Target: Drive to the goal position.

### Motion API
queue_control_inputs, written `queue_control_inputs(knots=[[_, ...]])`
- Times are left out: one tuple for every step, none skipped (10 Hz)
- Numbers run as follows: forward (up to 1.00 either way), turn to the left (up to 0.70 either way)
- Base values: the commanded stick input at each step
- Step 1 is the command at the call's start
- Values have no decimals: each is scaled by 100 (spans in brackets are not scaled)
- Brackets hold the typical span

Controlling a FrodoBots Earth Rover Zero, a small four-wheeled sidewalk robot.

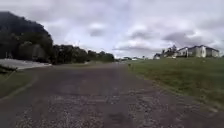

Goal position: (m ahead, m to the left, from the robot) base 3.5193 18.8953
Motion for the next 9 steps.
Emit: queue_control_inputs(knots=[[70,1],[70,0],[70,0],[70,0],[70,0],[70,1],[70,23],[70,34],[70,34]])
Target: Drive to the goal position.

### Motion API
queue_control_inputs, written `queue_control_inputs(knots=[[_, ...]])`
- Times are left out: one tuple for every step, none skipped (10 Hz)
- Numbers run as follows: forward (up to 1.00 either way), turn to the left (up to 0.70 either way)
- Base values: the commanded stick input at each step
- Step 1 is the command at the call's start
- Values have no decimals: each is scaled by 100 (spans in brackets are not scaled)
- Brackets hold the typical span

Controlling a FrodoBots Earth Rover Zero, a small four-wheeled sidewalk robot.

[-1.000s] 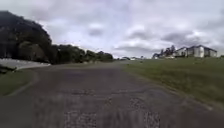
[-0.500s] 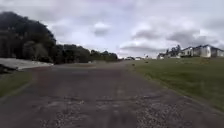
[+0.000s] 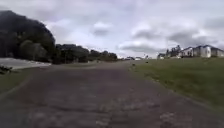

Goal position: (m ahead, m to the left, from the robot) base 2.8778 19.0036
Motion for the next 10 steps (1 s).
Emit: queue_control_inputs(knots=[[70,0],[70,0],[70,0],[70,0],[70,0],[70,20],[70,35],[70,35],[70,35],[70,24]])
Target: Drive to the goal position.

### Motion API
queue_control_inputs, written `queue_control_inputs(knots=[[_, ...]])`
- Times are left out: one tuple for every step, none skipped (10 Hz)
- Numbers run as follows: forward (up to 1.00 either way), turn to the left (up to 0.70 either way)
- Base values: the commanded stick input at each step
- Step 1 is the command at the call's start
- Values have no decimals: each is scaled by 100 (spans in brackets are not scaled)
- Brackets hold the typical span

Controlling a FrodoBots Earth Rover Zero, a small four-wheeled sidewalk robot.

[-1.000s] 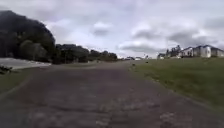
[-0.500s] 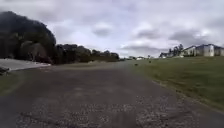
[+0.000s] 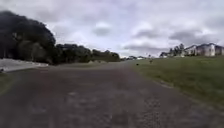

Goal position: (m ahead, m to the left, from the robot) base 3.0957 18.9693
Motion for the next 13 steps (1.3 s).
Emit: queue_control_inputs(knots=[[70,0],[70,0],[70,0],[70,0],[70,0],[70,0],[70,0],[70,0],[70,0],[70,0],[70,0],[70,0],[70,0]])
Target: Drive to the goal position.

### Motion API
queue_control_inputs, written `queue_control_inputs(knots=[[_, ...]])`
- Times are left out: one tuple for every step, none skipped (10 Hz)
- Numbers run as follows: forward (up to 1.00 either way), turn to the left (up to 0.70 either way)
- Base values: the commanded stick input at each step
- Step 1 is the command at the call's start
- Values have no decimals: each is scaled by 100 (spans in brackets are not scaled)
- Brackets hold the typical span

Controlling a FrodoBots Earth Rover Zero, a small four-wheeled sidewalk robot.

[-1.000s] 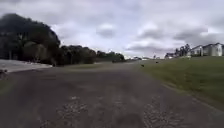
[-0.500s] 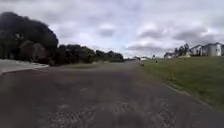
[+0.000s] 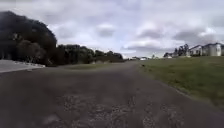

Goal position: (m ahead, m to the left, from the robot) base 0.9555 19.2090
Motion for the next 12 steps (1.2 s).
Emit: queue_control_inputs(knots=[[70,0],[70,0],[70,0],[70,0],[70,0],[70,1],[70,3],[70,35],[70,35],[70,35],[70,35],[70,35]])
